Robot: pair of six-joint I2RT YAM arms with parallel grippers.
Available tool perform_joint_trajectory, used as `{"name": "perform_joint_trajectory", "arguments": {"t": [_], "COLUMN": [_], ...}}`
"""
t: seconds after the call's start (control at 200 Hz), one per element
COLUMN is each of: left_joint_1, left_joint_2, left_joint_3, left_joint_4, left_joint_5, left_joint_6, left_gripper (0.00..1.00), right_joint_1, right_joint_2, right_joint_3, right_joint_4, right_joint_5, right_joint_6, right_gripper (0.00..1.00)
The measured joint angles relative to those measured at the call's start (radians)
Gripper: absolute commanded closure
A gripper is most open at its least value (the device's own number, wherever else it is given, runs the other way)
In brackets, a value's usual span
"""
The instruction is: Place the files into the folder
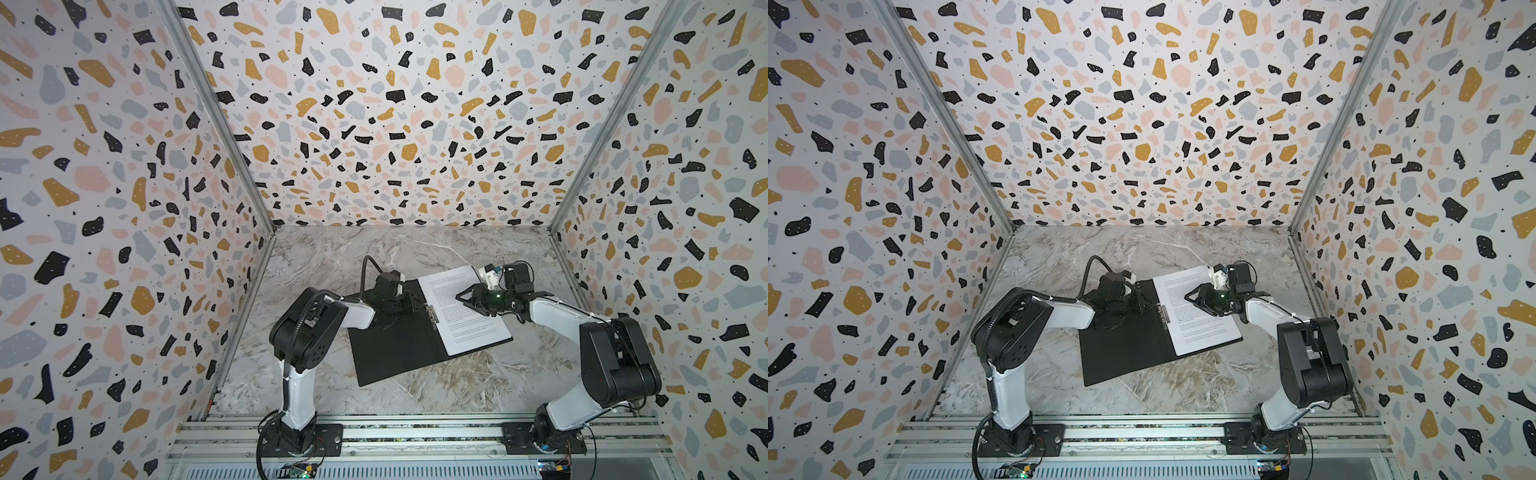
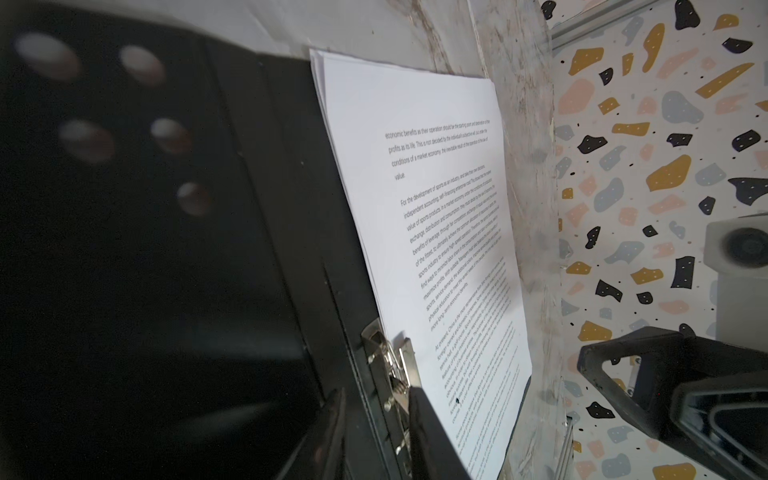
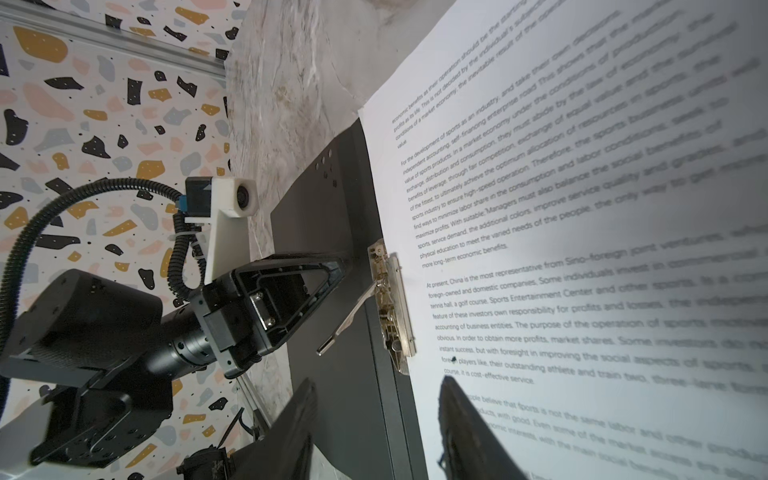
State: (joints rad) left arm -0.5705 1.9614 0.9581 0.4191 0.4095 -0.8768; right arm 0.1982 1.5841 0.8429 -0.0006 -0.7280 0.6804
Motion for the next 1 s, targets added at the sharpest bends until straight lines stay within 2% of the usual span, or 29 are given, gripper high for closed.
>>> {"name": "perform_joint_trajectory", "arguments": {"t": [0.215, 0.626, 1.001], "left_joint_1": [-0.015, -0.021, -0.029], "left_joint_2": [0.028, 0.074, 0.093], "left_joint_3": [0.019, 0.074, 0.11], "left_joint_4": [0.0, -0.012, -0.045], "left_joint_5": [0.0, -0.002, -0.013], "left_joint_6": [-0.011, -0.028, 0.0], "left_gripper": [0.74, 0.8, 0.84], "right_joint_1": [0.017, 0.09, 0.15], "right_joint_2": [0.035, 0.134, 0.224], "right_joint_3": [0.019, 0.097, 0.144], "right_joint_4": [-0.01, -0.048, -0.057], "right_joint_5": [-0.019, -0.078, -0.173], "right_joint_6": [0.01, 0.024, 0.101], "right_gripper": [0.6, 0.6, 0.62]}}
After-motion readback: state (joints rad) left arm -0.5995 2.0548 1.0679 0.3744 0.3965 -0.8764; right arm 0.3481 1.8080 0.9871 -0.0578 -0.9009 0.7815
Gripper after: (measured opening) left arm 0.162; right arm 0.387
